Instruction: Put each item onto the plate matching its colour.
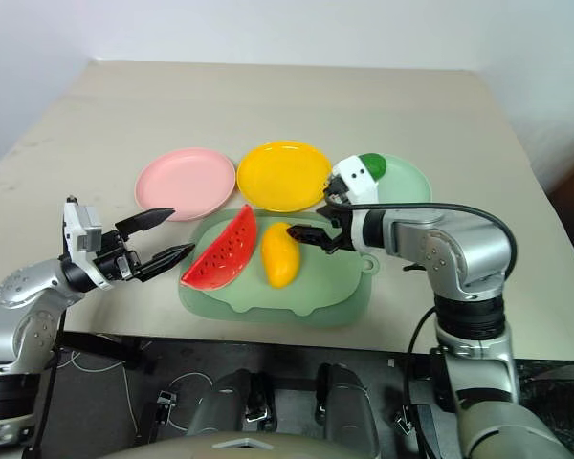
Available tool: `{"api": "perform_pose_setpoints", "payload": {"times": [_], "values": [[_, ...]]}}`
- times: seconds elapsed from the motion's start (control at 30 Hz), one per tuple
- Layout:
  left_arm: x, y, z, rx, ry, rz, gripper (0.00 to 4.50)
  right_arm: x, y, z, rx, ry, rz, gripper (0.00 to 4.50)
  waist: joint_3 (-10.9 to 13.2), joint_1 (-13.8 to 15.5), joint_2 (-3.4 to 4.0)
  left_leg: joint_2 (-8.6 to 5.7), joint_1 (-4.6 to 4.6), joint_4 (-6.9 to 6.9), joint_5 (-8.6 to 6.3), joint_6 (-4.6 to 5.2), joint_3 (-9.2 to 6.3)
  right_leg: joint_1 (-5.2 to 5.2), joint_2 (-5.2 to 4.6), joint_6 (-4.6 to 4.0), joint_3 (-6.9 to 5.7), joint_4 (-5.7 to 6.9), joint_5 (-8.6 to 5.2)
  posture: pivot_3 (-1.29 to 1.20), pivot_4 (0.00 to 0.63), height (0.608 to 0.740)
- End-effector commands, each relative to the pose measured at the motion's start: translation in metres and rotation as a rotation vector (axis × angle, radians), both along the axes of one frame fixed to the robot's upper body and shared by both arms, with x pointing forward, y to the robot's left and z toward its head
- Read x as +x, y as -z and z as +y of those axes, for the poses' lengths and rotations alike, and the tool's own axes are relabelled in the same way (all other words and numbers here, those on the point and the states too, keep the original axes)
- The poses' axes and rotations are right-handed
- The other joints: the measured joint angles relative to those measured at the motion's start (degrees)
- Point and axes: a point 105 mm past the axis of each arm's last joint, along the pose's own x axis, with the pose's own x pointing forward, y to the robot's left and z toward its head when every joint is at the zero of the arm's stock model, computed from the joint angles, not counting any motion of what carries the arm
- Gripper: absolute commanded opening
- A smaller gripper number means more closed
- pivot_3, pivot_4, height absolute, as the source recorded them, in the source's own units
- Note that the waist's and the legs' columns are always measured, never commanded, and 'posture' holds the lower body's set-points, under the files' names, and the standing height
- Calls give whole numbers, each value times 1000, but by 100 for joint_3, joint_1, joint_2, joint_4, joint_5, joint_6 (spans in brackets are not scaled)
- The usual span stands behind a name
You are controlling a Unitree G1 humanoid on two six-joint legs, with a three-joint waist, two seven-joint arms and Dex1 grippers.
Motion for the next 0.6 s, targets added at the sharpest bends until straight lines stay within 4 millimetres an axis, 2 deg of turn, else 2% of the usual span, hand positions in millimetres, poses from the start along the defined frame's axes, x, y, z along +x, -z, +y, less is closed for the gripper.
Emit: {"api": "perform_pose_setpoints", "payload": {"times": [0.03, 0.27, 0.5, 0.6], "values": [[0, -9, -2, 12, 12, -47, 4500, -4, -14, 1, 43, 13, 11, 4459, 0, -7, 0, 0, -2, 0, 0, 0, 1, -1, 0, 0, 0, -2, 0, 0, 150, 696], [3, -12, -5, 13, 14, -49, 4500, -2, -3, 11, 51, 26, 85, 4459, 0, -36, 0, 1, 0, -11, 0, -1, 5, -4, 6, 1, 0, -3, 2, 0, 150, 696], [6, -14, -7, 10, 8, -51, 4500, -7, 9, 42, 64, -58, 176, 4459, 0, -49, 1, 1, 1, -15, 2, -3, 8, -4, 9, 16, 1, -3, 10, 0, 150, 696], [7, -15, -6, 15, 4, -54, 4500, -12, 15, 48, 52, -89, 203, 4459, 0, -43, 1, 1, 1, -16, 2, -3, 9, -5, 10, 17, 0, -3, 11, 0, 150, 696]]}}
